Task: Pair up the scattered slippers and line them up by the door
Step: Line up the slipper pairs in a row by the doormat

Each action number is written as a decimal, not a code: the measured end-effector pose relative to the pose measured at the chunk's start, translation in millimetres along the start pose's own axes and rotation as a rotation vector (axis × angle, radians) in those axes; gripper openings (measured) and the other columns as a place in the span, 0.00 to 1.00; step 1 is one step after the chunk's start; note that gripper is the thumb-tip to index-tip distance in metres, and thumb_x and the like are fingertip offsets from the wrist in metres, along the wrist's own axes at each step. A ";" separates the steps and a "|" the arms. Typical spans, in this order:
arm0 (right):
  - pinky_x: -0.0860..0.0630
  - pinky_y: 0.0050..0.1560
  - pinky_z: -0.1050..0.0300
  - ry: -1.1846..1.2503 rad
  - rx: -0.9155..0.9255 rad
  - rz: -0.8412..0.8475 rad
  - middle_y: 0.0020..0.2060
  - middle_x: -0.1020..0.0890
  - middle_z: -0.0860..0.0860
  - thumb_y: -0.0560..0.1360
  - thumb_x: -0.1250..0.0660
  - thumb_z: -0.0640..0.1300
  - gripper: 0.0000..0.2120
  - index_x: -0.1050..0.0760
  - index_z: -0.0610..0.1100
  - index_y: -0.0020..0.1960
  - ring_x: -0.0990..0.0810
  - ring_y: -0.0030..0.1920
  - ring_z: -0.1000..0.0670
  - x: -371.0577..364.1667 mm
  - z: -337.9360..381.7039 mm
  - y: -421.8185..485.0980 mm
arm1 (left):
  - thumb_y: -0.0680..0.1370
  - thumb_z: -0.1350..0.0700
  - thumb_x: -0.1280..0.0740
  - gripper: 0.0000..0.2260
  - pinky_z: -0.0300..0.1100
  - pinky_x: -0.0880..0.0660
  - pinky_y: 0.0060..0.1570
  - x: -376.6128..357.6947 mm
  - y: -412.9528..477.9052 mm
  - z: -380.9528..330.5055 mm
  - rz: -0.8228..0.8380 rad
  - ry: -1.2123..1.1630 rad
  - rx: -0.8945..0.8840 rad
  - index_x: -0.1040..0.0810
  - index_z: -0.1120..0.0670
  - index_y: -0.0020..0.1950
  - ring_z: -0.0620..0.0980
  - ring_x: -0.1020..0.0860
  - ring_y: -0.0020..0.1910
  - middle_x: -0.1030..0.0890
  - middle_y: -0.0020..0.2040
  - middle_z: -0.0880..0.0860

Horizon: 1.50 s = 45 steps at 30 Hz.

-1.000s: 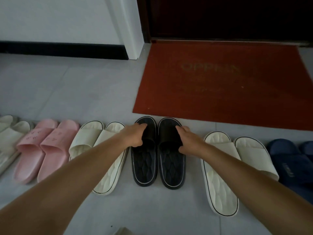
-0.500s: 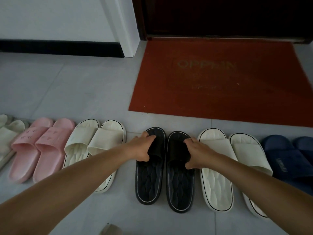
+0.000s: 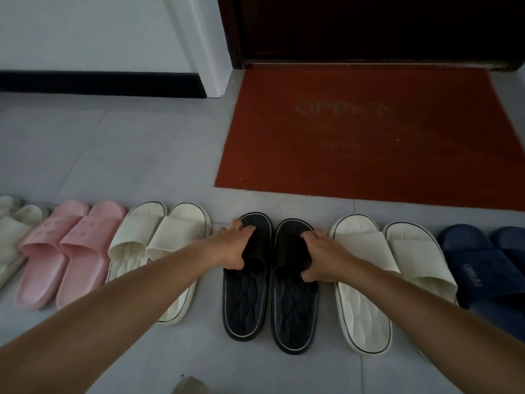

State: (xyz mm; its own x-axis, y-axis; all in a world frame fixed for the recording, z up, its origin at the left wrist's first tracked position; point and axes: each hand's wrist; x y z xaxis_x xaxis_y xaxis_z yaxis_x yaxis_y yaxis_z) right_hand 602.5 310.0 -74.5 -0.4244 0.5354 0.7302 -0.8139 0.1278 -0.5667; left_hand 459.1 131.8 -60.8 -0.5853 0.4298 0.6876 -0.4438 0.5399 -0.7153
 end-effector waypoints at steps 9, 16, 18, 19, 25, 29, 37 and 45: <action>0.39 0.69 0.46 -0.314 0.025 -0.015 0.70 0.36 0.46 0.61 0.31 0.68 0.52 0.51 0.48 0.75 0.39 0.70 0.43 -0.3 13.2 16.6 | 0.60 0.39 0.24 0.52 0.54 0.36 0.65 4.3 -7.2 51.9 -0.147 0.189 0.009 0.51 0.48 0.76 0.59 0.40 0.70 0.42 0.73 0.55; 0.33 0.63 0.44 -0.232 0.022 0.077 0.69 0.37 0.46 0.62 0.30 0.66 0.55 0.63 0.57 0.75 0.36 0.69 0.43 -3.8 31.4 31.2 | 0.59 0.38 0.23 0.59 0.64 0.48 0.69 4.6 -22.0 130.8 -0.017 0.268 0.274 0.61 0.46 0.76 0.64 0.53 0.75 0.54 0.77 0.54; 0.29 0.60 0.45 -0.282 0.021 0.106 0.69 0.39 0.45 0.60 0.30 0.67 0.57 0.68 0.61 0.73 0.34 0.67 0.42 -4.4 36.1 33.4 | 0.60 0.42 0.22 0.59 0.66 0.47 0.69 3.3 -24.1 143.6 -0.006 0.238 0.293 0.61 0.46 0.76 0.66 0.51 0.74 0.53 0.77 0.54; 0.29 0.59 0.46 -0.302 0.018 0.120 0.70 0.40 0.45 0.60 0.29 0.67 0.58 0.69 0.62 0.72 0.34 0.66 0.41 -4.5 39.8 34.5 | 0.61 0.44 0.22 0.57 0.65 0.43 0.68 1.9 -24.3 148.9 -0.018 0.226 0.295 0.60 0.46 0.76 0.66 0.47 0.73 0.50 0.76 0.54; 0.28 0.57 0.47 -0.346 0.015 0.158 0.69 0.39 0.44 0.60 0.26 0.65 0.60 0.69 0.60 0.73 0.33 0.65 0.41 0.0 56.9 43.3 | 0.60 0.37 0.26 0.46 0.55 0.31 0.55 -3.5 -18.2 163.2 -0.129 0.155 0.249 0.47 0.44 0.71 0.61 0.34 0.63 0.34 0.66 0.49; 0.29 0.60 0.46 -0.310 0.016 0.151 0.69 0.39 0.44 0.60 0.26 0.64 0.60 0.67 0.59 0.74 0.35 0.67 0.41 0.2 58.9 43.0 | 0.64 0.48 0.26 0.37 0.52 0.31 0.47 -2.8 -17.9 165.7 -0.151 0.120 0.237 0.42 0.45 0.67 0.59 0.33 0.59 0.32 0.62 0.49; 0.29 0.60 0.44 -0.254 0.005 0.127 0.69 0.38 0.44 0.59 0.25 0.63 0.59 0.65 0.59 0.74 0.35 0.68 0.41 -3.6 70.9 46.1 | 0.69 0.60 0.32 0.31 0.53 0.27 0.49 -2.8 -22.3 161.7 -0.150 0.173 0.232 0.41 0.45 0.68 0.58 0.32 0.59 0.32 0.62 0.49; 0.29 0.61 0.43 -0.231 0.016 0.091 0.69 0.37 0.45 0.58 0.25 0.63 0.60 0.64 0.58 0.74 0.35 0.68 0.41 -10.1 90.5 55.6 | 0.68 0.64 0.33 0.32 0.51 0.28 0.46 -8.6 -28.6 159.6 -0.135 0.172 0.220 0.40 0.47 0.68 0.60 0.33 0.58 0.32 0.63 0.51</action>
State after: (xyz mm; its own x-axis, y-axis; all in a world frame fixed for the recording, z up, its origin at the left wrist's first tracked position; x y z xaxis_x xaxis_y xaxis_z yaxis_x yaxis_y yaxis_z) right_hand 525.6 236.2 -78.9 -0.5741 0.3390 0.7453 -0.7736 0.0735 -0.6294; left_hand 368.4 -2.8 -66.2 -0.3962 0.4911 0.7758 -0.6568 0.4388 -0.6132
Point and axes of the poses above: each hand's wrist, its own y-axis towards the middle knuckle, its own x-axis out of the back of the hand, z = x × y
